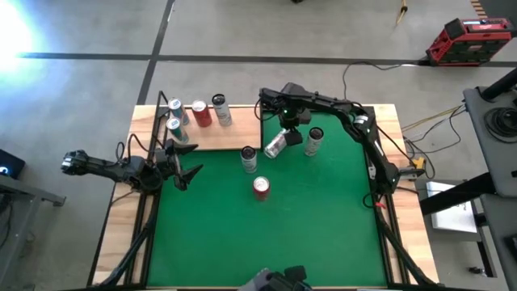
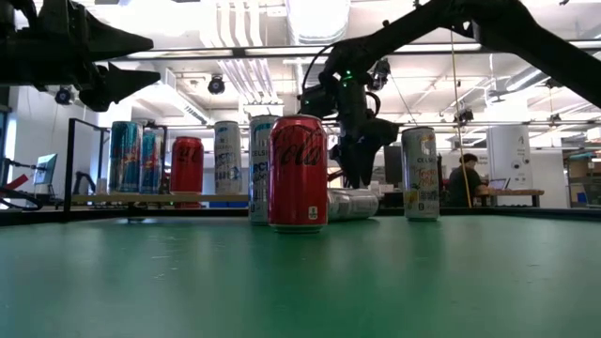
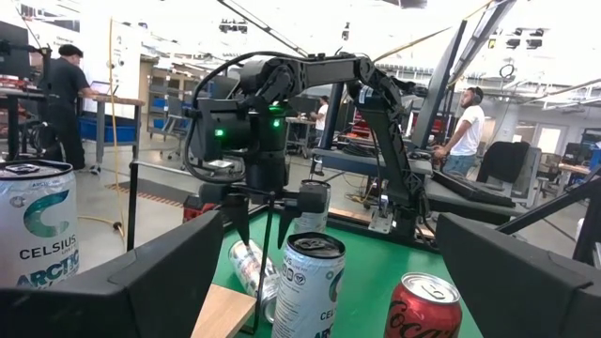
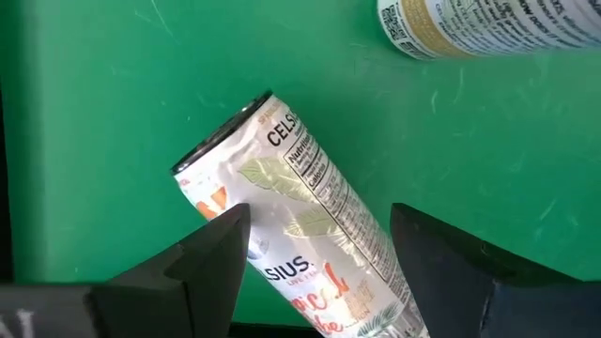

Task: Place canned beverage on shelf
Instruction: Adjust the white yellow soda can on the table, then move the white yellow soda can to the center

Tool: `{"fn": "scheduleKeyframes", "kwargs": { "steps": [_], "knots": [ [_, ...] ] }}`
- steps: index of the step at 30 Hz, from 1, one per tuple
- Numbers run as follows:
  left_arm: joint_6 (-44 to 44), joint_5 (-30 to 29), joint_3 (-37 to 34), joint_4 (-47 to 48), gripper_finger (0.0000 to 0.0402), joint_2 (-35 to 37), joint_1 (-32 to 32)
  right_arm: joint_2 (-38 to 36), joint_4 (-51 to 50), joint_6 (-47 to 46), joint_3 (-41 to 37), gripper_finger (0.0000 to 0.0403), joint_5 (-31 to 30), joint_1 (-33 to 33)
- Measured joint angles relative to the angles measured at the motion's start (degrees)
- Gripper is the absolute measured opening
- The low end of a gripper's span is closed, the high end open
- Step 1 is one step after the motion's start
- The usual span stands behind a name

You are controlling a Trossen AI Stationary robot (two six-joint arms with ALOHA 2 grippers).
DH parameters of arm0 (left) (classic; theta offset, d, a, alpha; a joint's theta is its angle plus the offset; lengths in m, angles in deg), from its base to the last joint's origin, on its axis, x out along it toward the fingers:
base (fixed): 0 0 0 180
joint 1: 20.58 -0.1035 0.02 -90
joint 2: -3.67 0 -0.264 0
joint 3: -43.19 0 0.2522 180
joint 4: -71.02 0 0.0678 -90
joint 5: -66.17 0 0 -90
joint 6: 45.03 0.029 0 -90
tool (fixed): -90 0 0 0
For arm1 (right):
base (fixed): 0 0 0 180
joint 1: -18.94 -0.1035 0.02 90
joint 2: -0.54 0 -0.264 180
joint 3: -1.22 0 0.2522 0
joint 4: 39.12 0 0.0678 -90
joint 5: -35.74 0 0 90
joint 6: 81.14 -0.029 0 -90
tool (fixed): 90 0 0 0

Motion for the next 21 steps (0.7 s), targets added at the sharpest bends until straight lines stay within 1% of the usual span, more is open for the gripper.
{"fn": "scheduleKeyframes", "kwargs": {
  "steps": [8, 15, 21],
  "knots": [
    [0.00, 0.01, -0.02, 0.00, 0.0375, 0.00, 0.01, -0.42, -0.15, 0.90, 0.00, 0.0249, -0.04, 0.84],
    [0.00, 0.01, -0.02, -0.01, 0.0375, 0.00, 0.01, -0.57, -0.02, 7.79, -1.33, 0.0249, 0.00, 1.87],
    [0.00, -0.01, -0.01, -0.02, 0.0375, 0.00, 0.01, -0.60, 1.37, 12.41, -0.70, 0.0249, 0.42, 2.84]
  ]
}}
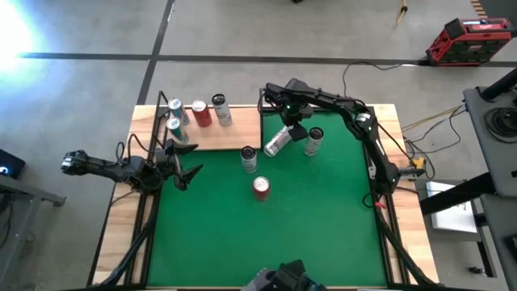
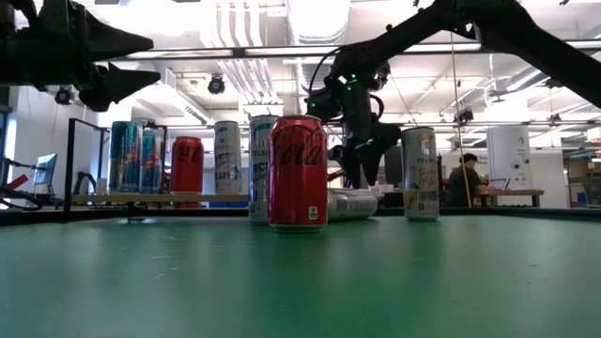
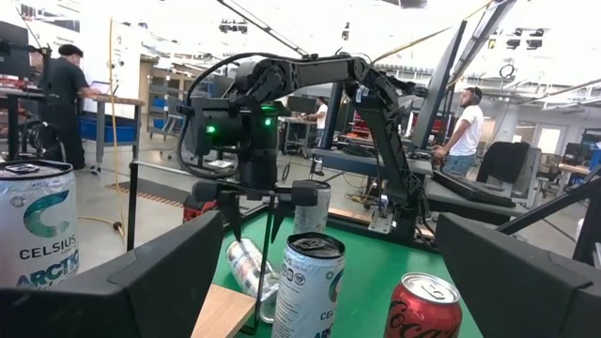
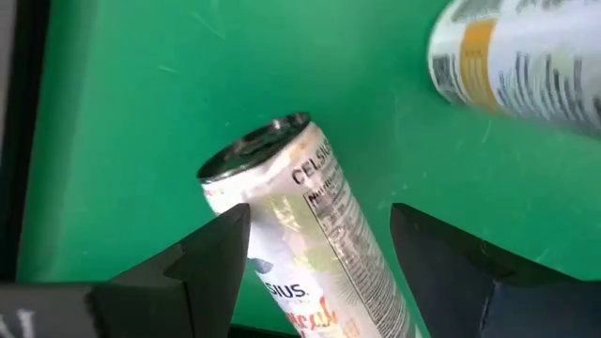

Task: Place canned beverage on shelf
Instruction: Move the white yellow soda can to the center

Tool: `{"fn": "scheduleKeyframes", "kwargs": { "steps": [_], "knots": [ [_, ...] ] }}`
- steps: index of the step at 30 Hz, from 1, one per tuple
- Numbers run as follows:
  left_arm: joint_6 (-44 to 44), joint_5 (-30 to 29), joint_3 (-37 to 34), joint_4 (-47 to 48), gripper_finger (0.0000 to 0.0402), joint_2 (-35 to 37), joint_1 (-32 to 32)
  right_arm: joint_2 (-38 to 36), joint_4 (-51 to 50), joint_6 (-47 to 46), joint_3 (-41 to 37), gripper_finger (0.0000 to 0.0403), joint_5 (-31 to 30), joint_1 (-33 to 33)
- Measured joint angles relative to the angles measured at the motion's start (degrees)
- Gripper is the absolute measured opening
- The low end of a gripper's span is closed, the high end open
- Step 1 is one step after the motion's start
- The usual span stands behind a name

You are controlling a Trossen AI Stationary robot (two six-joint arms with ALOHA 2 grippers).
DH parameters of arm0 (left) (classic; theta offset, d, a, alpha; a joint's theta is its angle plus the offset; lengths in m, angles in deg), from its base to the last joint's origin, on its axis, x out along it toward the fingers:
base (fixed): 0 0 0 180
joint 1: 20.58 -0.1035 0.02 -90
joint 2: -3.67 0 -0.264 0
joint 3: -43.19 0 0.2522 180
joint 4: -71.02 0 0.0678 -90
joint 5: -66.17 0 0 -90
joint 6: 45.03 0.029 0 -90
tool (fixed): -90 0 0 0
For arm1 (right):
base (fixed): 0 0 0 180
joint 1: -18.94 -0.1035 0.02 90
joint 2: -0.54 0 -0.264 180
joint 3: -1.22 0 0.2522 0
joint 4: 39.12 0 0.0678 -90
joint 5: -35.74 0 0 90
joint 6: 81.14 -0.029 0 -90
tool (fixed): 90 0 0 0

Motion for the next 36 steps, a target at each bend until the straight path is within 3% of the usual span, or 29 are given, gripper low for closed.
{"fn": "scheduleKeyframes", "kwargs": {
  "steps": [8, 13, 19, 25, 31, 36],
  "knots": [
    [0.00, 0.02, 0.01, 0.02, 0.0375, 0.00, -0.01, -5.01, -2.59, 9.12, 1.02, 0.0249, 0.05, 1.11],
    [0.00, 0.02, 0.00, 0.00, 0.0375, 0.00, 0.00, -11.39, -6.48, 21.75, 0.93, 0.0249, -2.19, 0.47],
    [0.00, 0.00, 0.00, 0.00, 0.0375, 0.00, -0.01, -18.12, -11.91, 32.40, 0.02, 0.0249, -12.56, -4.95],
    [0.00, 0.02, 0.00, 0.01, 0.0375, 0.00, 0.00, -26.39, -11.88, 36.36, -6.87, 0.0249, -28.34, -16.29],
    [0.00, 0.01, 0.00, -0.02, 0.0375, 0.00, -0.01, -33.90, -11.89, 27.83, -20.98, 0.0249, -44.08, -29.62],
    [0.00, 0.00, -0.01, 0.00, 0.0375, 0.00, 0.01, -36.07, -11.24, 18.81, -31.60, 0.0249, -50.90, -37.76]
  ]
}}
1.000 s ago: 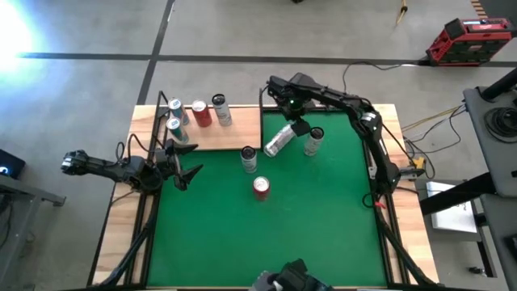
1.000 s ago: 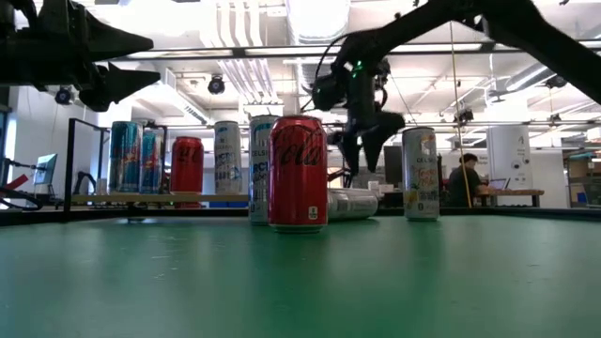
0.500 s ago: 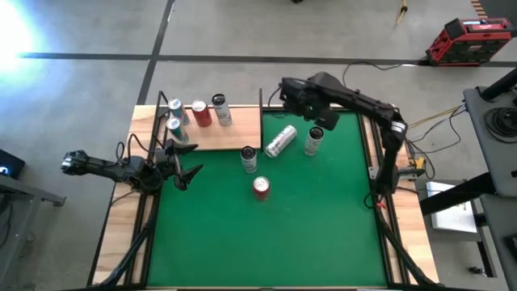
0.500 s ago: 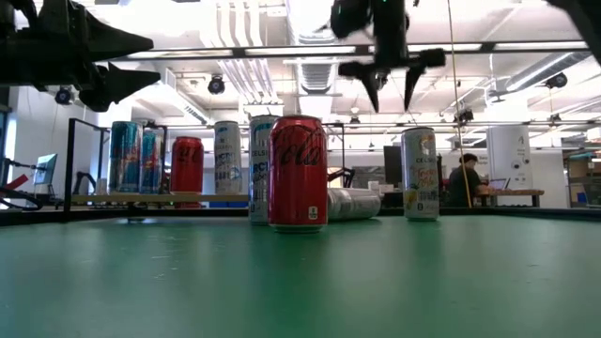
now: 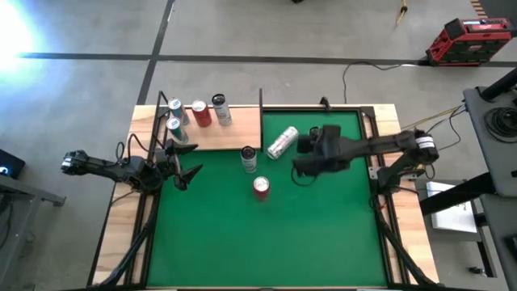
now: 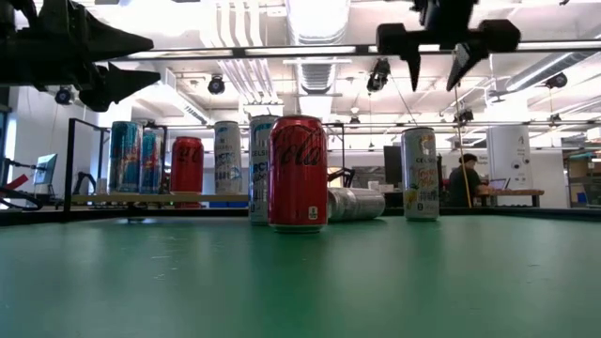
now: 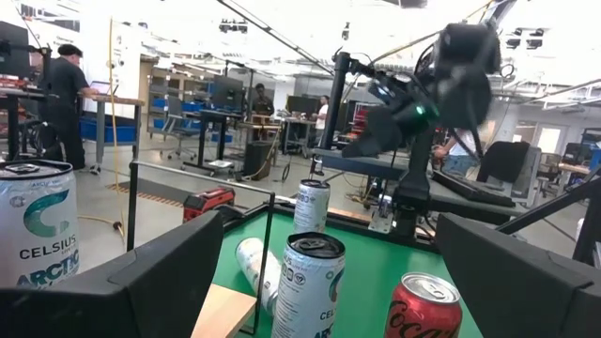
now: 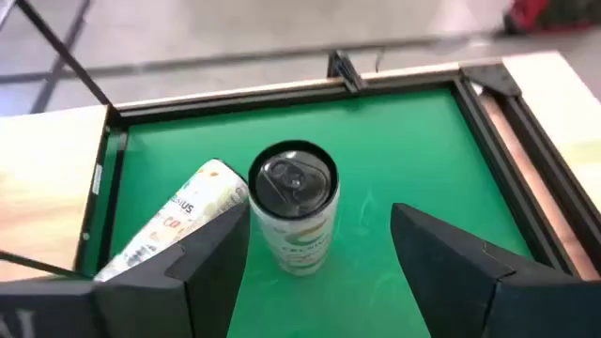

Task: Place canned beverage on shelf
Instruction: Move the white yellow soda can to the center

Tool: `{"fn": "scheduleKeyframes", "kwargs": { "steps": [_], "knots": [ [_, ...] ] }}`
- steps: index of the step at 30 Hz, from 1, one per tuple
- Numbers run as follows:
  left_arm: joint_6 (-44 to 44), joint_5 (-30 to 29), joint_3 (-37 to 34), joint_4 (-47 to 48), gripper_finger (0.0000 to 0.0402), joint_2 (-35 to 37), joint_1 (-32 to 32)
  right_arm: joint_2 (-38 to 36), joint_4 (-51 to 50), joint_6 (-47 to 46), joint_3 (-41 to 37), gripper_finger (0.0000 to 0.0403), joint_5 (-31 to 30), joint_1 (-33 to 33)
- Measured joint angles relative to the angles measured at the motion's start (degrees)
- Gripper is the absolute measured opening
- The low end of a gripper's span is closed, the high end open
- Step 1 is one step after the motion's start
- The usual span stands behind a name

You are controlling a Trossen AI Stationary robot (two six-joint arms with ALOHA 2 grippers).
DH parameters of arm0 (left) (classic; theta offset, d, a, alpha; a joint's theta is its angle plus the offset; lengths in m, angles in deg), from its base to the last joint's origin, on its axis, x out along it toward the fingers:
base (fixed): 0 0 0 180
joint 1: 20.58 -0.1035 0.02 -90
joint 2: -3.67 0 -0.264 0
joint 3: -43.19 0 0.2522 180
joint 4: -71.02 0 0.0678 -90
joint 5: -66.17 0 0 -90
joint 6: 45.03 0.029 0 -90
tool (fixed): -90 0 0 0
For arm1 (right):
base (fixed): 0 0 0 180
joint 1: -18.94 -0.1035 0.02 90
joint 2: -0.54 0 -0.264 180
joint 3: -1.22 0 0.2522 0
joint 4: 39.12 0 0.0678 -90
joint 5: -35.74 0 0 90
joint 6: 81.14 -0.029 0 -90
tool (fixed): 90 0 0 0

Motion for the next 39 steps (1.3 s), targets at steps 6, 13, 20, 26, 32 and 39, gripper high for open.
{"fn": "scheduleKeyframes", "kwargs": {
  "steps": [6, 13, 20, 26, 32, 39],
  "knots": [
    [0.00, 0.01, 0.01, 0.00, 0.0375, 0.00, 0.00, 0.99, 2.01, -2.39, -7.97, 0.0249, -9.33, -8.50],
    [0.00, 0.01, 0.00, 0.05, 0.0375, 0.00, 0.00, 5.24, 2.10, -15.49, -15.46, 0.0249, -18.42, -13.64],
    [0.00, 0.00, 0.02, 0.02, 0.0375, 0.00, -0.02, 9.77, 3.29, -28.53, -19.71, 0.0277, -18.62, -14.41],
    [0.00, 0.02, 0.02, 0.01, 0.0375, 0.00, -0.02, 10.96, 3.59, -28.07, -20.37, 0.0355, -18.64, -14.27],
    [0.00, 0.02, 0.02, 0.00, 0.0375, 0.00, 0.00, 11.07, 7.34, -27.38, -21.99, 0.0385, -18.65, -12.32],
    [0.00, 0.00, 0.01, 0.00, 0.0375, 0.00, -0.01, 11.07, 9.51, -24.68, -22.95, 0.0386, -18.75, -10.55]
  ]
}}
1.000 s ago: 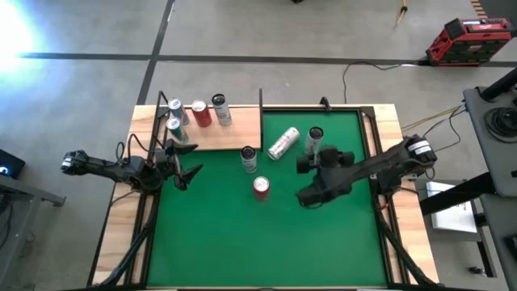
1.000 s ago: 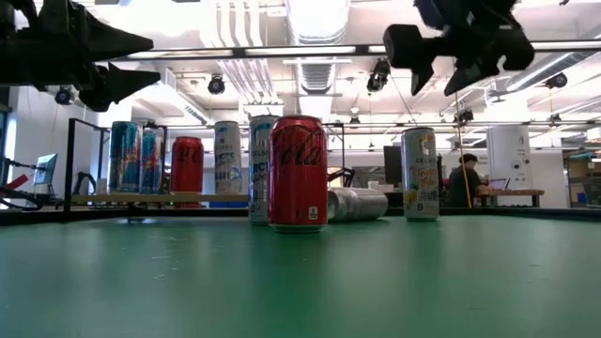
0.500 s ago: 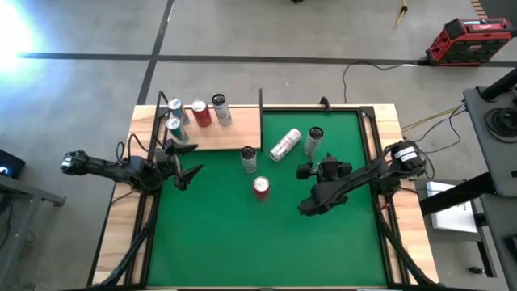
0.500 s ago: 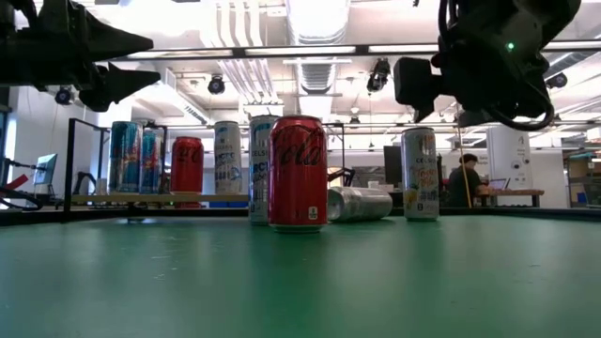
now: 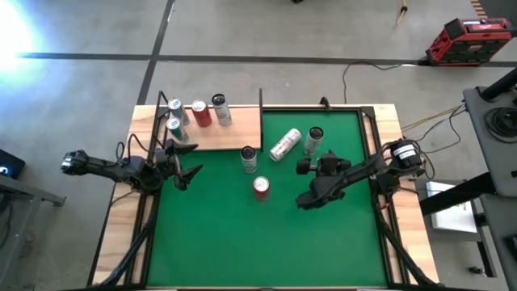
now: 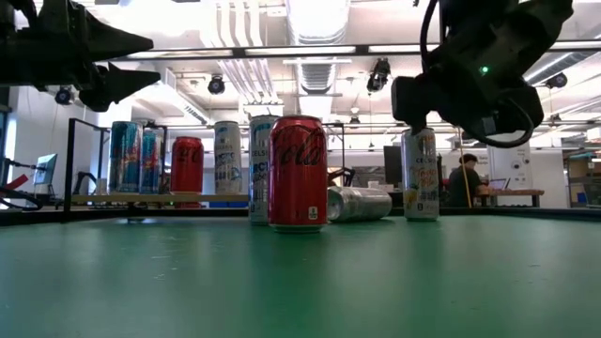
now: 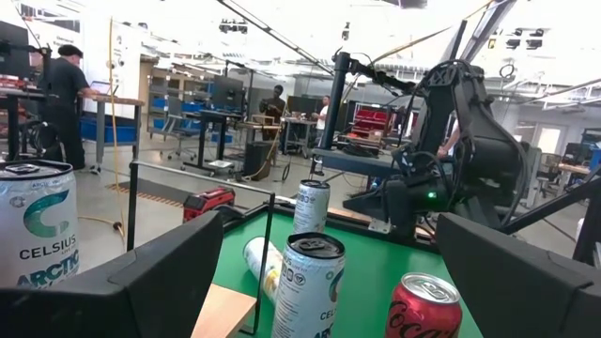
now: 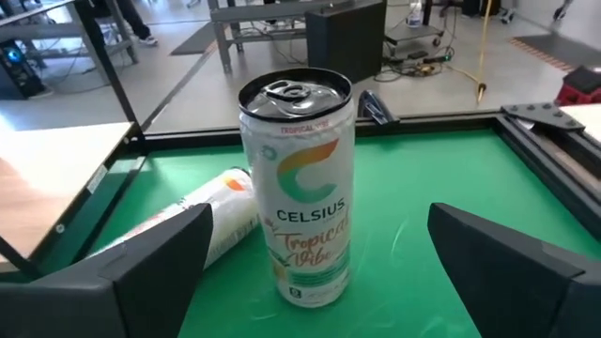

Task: Place canned beverage on shelf
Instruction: Move the white yellow soda can to the center

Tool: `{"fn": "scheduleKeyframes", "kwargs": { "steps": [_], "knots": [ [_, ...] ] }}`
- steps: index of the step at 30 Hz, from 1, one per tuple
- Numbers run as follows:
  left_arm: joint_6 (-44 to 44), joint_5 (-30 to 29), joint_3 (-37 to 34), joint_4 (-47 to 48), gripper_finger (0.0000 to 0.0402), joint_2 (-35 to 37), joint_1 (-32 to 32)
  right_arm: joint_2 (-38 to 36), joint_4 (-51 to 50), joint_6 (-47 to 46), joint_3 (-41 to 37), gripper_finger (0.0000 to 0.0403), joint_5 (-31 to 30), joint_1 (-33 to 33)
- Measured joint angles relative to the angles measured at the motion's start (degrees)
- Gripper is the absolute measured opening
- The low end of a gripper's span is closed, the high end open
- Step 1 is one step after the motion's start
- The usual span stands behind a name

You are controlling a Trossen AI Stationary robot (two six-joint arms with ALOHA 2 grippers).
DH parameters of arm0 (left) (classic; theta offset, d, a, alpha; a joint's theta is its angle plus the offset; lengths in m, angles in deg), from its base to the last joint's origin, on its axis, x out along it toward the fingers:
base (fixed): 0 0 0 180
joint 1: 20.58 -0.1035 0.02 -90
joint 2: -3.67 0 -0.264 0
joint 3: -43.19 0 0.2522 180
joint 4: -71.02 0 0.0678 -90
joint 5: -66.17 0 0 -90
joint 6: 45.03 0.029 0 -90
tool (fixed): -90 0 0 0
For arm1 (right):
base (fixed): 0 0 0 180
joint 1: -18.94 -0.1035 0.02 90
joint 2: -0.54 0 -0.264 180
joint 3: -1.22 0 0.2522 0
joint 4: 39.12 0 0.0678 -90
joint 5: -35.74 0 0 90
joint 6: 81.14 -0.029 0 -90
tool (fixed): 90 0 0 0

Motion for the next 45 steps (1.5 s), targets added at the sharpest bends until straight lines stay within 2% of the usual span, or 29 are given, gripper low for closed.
{"fn": "scheduleKeyframes", "kwargs": {
  "steps": [6, 15, 30, 45],
  "knots": [
    [0.00, 0.01, 0.00, 0.00, 0.0375, -0.01, 0.01, -0.01, 2.52, 4.87, -1.53, 0.0386, -2.42, 1.52],
    [0.00, 0.00, 0.01, 0.02, 0.0375, -0.02, -0.01, 0.00, 7.36, 8.71, -3.74, 0.0386, -2.82, 4.36],
    [0.00, 0.01, 0.01, 0.02, 0.0375, 0.00, 0.01, -0.02, 20.24, 28.72, -4.87, 0.0386, -4.53, 13.78],
    [0.00, 0.02, -0.01, 0.02, 0.0375, 0.00, 0.00, -0.02, 25.61, 33.52, -4.97, 0.0386, -3.97, 17.97]
  ]
}}
